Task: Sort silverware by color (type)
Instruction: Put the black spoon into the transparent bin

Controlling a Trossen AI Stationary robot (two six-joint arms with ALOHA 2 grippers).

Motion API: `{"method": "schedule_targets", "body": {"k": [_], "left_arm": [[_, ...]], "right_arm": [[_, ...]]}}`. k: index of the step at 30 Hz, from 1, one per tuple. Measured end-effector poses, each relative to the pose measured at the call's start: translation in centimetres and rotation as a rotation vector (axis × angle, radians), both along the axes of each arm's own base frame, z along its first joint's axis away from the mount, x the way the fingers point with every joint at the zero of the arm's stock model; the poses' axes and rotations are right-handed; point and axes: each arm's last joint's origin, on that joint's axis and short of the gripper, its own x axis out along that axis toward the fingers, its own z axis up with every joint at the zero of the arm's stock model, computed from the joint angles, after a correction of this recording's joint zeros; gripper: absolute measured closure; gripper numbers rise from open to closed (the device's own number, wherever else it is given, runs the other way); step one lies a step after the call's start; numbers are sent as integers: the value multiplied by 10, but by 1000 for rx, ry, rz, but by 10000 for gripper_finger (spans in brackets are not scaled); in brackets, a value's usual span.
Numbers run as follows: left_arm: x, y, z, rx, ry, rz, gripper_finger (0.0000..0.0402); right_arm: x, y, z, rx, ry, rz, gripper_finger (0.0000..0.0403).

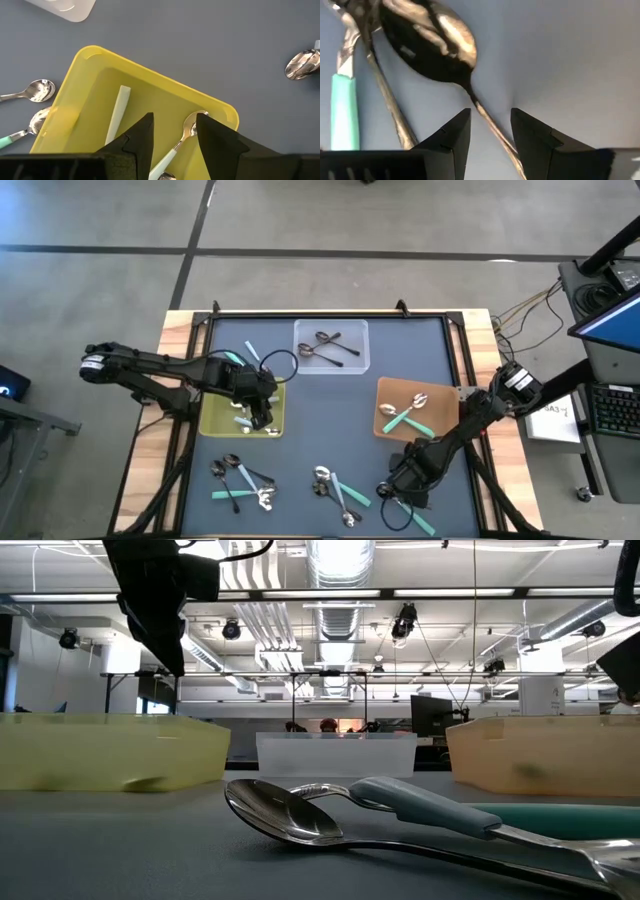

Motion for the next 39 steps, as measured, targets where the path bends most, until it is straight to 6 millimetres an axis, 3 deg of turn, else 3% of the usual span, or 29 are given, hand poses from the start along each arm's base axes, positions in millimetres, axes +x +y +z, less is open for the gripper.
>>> {"method": "schedule_targets", "body": {"k": [12, 29, 35, 39], "left_arm": [[0, 0, 0, 0, -4, 0, 272], [1, 0, 0, 0, -11, 0, 272], [1, 0, 0, 0, -11, 0, 272], [1, 0, 0, -1, -11, 0, 272]], "right_arm": [[0, -1, -3, -8, -32, 90, 271], [1, -3, -3, -21, -31, 29, 285], [-1, -2, 6, 35, -54, 50, 285], [2, 5, 18, 132, -177, 151, 285]]}}
